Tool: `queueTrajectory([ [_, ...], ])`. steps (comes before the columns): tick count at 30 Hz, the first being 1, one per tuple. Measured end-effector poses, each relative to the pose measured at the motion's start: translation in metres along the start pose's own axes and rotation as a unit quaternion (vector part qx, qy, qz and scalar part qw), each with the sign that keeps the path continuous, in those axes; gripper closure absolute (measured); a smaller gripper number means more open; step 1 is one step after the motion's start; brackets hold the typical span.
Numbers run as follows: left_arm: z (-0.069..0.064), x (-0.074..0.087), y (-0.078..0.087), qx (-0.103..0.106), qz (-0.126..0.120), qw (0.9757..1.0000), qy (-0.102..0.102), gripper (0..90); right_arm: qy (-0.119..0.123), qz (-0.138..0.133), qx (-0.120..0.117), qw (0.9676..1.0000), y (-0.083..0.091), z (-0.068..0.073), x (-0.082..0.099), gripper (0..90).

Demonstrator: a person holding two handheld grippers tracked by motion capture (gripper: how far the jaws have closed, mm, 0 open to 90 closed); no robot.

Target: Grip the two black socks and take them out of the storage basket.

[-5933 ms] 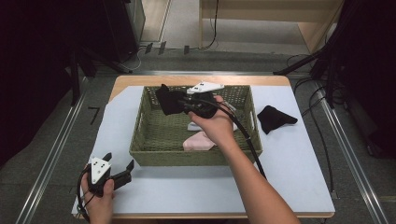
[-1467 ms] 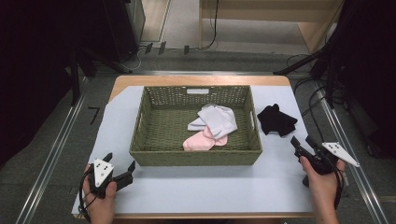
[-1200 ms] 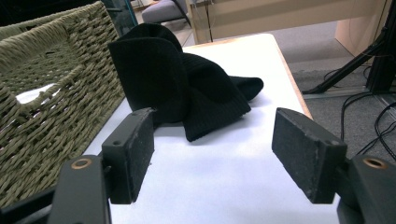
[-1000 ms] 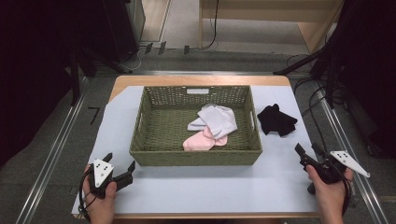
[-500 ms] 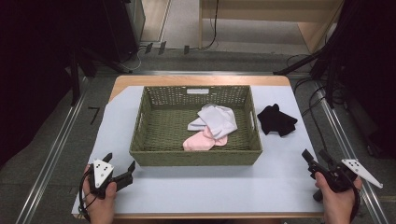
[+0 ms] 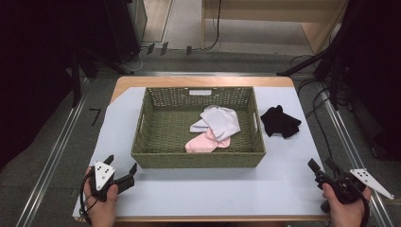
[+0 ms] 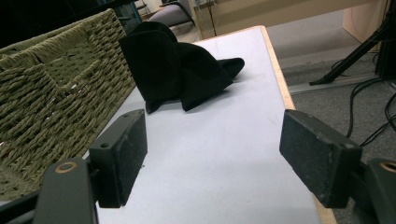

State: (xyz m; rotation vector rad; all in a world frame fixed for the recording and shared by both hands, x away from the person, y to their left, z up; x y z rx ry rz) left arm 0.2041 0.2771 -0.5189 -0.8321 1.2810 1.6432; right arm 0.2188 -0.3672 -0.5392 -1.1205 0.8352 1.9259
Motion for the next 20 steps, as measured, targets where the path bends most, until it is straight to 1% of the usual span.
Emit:
queueTrajectory([
  [4, 0.001, 0.0, 0.0, 0.001, 0.0, 1.0, 0.001, 17.3, 0.007, 0.005, -0.009, 0.9999, 0.0, 0.002, 0.001, 24.1],
  [7, 0.001, 0.0, 0.001, 0.002, -0.001, 1.0, 0.003, 17.3, 0.004, 0.013, -0.004, 0.9999, -0.001, 0.002, 0.001, 24.1],
  [8, 0.001, 0.0, 0.001, 0.002, -0.001, 1.0, 0.003, 17.3, 0.008, 0.02, -0.002, 0.9998, -0.002, 0.004, 0.002, 24.1],
  [9, 0.001, 0.0, 0.0, 0.003, -0.001, 1.0, 0.003, 17.3, 0.017, 0.028, -0.001, 0.9995, -0.003, 0.005, 0.002, 23.9],
  [11, 0.001, 0.0, 0.0, 0.003, -0.001, 1.0, 0.004, 17.3, 0.03, 0.049, -0.008, 0.9983, -0.006, 0.008, 0.003, 23.4],
  [12, 0.001, 0.0, 0.0, 0.003, -0.001, 1.0, 0.004, 17.3, 0.035, 0.057, -0.008, 0.9977, -0.007, 0.01, 0.004, 23.4],
  [13, 0.001, 0.0, 0.0, 0.003, -0.001, 1.0, 0.004, 17.3, 0.041, 0.061, -0.006, 0.9973, -0.008, 0.011, 0.004, 23.8],
  [15, 0.001, 0.0, 0.0, 0.002, -0.001, 1.0, 0.005, 17.3, 0.044, 0.064, -0.002, 0.997, -0.008, 0.011, 0.004, 24.5],
  [20, 0.001, 0.0, 0.0, 0.002, 0.001, 1.0, 0.007, 17.2, 0.035, 0.05, -0.001, 0.9981, -0.005, 0.01, 0.004, 24.9],
])
Point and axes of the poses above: each handheld gripper's, and its own axes: y roughly backward along the jaws, x roughly out of its underside, z roughly to its left, the point moved 3 cm from there along -y, roughly forward along the jaws, and after that the axes turned 15 degrees about -x, right-handed, at the moved point
